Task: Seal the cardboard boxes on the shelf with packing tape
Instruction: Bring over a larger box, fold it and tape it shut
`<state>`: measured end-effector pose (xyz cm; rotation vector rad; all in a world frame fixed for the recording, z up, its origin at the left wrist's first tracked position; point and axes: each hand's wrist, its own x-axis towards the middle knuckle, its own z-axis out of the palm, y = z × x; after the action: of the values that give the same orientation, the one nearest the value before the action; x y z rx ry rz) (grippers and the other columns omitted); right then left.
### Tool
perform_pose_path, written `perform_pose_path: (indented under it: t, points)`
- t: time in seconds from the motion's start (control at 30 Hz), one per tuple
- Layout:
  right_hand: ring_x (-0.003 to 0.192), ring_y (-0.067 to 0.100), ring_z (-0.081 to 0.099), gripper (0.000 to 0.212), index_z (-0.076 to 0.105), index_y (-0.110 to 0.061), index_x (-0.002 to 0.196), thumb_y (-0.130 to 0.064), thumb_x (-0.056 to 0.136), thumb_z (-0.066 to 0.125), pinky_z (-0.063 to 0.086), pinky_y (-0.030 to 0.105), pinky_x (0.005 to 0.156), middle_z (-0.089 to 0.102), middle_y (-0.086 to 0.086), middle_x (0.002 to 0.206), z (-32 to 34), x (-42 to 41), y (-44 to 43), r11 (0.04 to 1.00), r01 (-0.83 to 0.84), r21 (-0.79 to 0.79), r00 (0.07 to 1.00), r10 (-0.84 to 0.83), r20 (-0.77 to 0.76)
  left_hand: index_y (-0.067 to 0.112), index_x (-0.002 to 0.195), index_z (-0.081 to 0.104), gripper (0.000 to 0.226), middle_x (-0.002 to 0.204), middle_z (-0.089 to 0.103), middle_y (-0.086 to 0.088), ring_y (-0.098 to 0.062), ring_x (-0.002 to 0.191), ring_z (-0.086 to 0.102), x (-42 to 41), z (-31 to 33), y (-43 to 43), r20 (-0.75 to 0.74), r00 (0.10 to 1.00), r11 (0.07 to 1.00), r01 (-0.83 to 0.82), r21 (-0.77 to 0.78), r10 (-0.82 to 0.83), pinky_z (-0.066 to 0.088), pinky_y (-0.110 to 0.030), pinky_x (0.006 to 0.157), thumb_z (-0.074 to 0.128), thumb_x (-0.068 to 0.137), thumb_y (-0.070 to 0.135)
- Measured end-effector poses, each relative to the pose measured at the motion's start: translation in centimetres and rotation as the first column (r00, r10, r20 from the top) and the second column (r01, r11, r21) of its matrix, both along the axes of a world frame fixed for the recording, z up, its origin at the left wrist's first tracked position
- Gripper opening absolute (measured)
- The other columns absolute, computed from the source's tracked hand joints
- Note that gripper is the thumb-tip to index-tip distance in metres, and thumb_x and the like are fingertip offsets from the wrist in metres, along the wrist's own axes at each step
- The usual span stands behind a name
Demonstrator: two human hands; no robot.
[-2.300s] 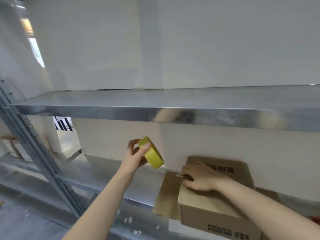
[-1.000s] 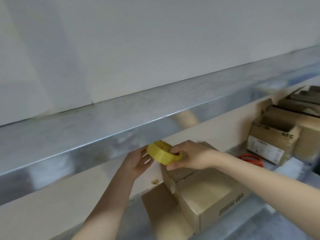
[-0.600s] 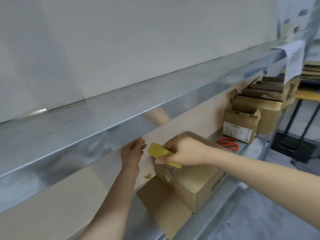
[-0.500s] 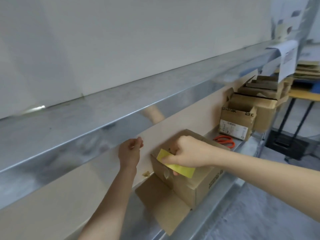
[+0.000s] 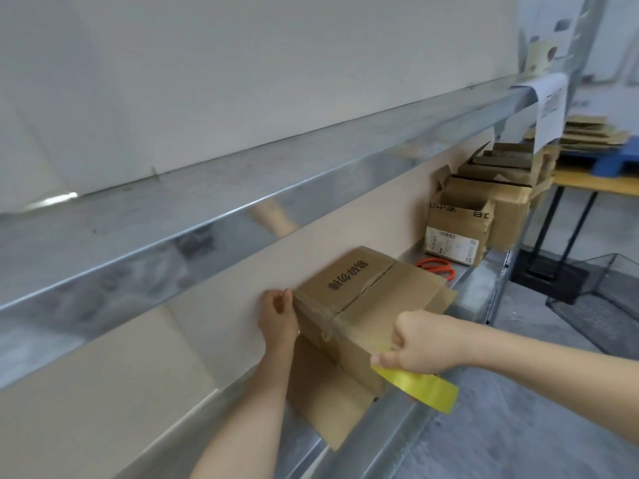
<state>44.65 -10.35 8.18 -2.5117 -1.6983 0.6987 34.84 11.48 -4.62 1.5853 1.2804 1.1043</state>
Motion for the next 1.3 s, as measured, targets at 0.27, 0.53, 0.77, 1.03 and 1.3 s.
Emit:
perform_pose_path:
  t: [0.27,0.53,0.77,1.03,1.3]
  points:
    - [0.051,0.017,0.035,0.056,0.034,-0.017,0.055,-0.059,0.087,0.054,0.029,0.029,0.052,0.036,0.001,0.055,-0.7,-0.7,-0.7,0.996,0.082,0.038,0.996,-0.083,0.027,0.014,0.088,0.049,0.016,0.083,0.060,-0.004,-0.025,0.082,0.056,1.0,-0.7,-0.8,0.028,0.998,0.998,-0.056,0.020,0.055,0.035,-0.028,0.072,0.049,0.099,0.026]
    - [0.053,0.016,0.038,0.055,0.037,-0.018,0.053,-0.059,0.084,0.056,0.030,0.027,0.049,0.038,-0.002,0.054,0.3,-0.7,-1.0,0.997,0.071,0.007,0.995,-0.072,0.063,0.013,0.088,0.046,0.020,0.081,0.057,-0.003,-0.032,0.086,0.058,1.0,-0.6,-0.7,-0.032,0.995,0.996,-0.091,0.022,0.091,0.036,-0.032,0.071,0.048,0.099,0.029]
    - [0.047,0.007,0.045,0.041,0.047,-0.016,0.048,-0.040,0.077,0.063,0.032,0.016,0.044,0.055,-0.009,0.048,1.3,0.0,-1.8,0.995,0.042,-0.091,0.989,-0.054,-0.140,0.013,0.088,0.047,0.018,0.081,0.057,-0.003,-0.033,0.086,0.060,1.2,-0.7,-0.3,-0.062,0.993,0.995,-0.098,0.003,0.098,0.040,-0.034,0.074,0.049,0.099,0.028]
    - [0.046,0.012,0.033,0.061,0.029,-0.017,0.051,-0.058,0.085,0.059,0.032,0.027,0.053,0.030,-0.003,0.046,0.1,-0.2,-3.1,0.998,0.065,-0.025,0.998,-0.065,-0.005,0.012,0.087,0.051,0.017,0.080,0.060,-0.002,-0.030,0.084,0.061,1.0,-1.7,0.0,-0.028,0.997,0.997,-0.070,0.030,0.071,0.039,-0.030,0.071,0.052,0.098,0.024]
    - [0.052,0.015,0.038,0.060,0.027,-0.018,0.054,-0.061,0.084,0.056,0.033,0.027,0.055,0.031,-0.002,0.052,-1.2,0.7,-3.6,0.994,0.107,-0.015,0.994,-0.106,0.032,0.007,0.093,0.057,0.018,0.084,0.060,-0.001,-0.029,0.087,0.060,1.5,-1.7,-0.4,0.015,0.991,0.989,-0.135,0.059,0.135,0.036,-0.028,0.071,0.053,0.097,0.025]
